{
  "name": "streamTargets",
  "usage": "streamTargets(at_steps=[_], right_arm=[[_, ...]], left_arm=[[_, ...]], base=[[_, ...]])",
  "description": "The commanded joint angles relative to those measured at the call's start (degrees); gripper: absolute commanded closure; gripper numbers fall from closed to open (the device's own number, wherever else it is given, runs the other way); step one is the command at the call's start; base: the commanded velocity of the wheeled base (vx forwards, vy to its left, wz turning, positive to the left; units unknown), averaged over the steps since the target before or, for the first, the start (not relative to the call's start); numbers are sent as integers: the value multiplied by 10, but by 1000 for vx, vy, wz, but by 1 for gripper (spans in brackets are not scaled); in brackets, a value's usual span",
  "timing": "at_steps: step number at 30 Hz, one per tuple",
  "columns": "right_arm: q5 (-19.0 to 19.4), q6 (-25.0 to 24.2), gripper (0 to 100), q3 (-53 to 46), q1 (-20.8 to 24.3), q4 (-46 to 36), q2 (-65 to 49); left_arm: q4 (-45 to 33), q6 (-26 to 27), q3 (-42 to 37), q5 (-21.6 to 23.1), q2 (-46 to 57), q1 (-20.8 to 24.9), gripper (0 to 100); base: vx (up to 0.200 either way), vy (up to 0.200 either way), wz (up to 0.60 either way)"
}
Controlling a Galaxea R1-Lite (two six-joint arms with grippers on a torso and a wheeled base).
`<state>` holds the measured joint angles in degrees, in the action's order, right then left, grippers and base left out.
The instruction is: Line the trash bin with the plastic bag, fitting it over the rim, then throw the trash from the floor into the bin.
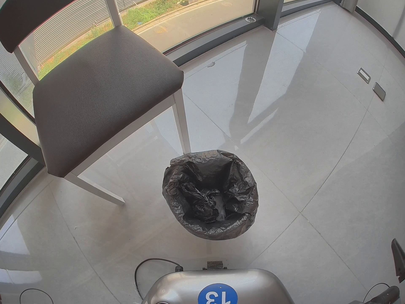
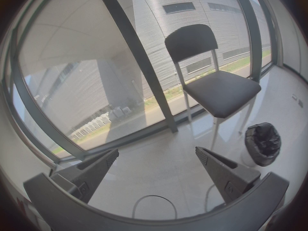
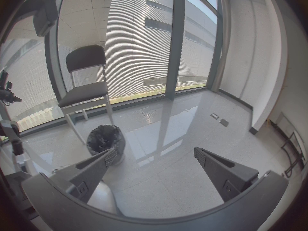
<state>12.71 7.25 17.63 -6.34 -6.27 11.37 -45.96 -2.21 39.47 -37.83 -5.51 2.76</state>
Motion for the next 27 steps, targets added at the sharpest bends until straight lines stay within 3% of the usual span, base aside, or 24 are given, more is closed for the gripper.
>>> streamTargets(at_steps=[1,5,8,22,23,27], right_arm=[[-55,6,0,-59,-3,14,-58],[-148,35,0,-123,-3,56,-58],[-178,48,0,-176,-2,151,-58],[-180,29,0,-176,-2,110,-57],[-179,21,0,-176,-2,110,-57],[-179,7,0,-176,-2,110,-58]], left_arm=[[3,-46,-49,65,12,-3,0],[64,-72,-98,137,13,-3,0],[141,-73,-148,162,12,-3,0],[381,-68,-349,239,12,-3,0],[423,-67,-363,267,12,-3,0],[446,-54,-375,338,12,-3,0]], base=[[0,0,0],[0,0,0],[0,0,0],[0,0,0],[0,0,0],[0,0,0]])
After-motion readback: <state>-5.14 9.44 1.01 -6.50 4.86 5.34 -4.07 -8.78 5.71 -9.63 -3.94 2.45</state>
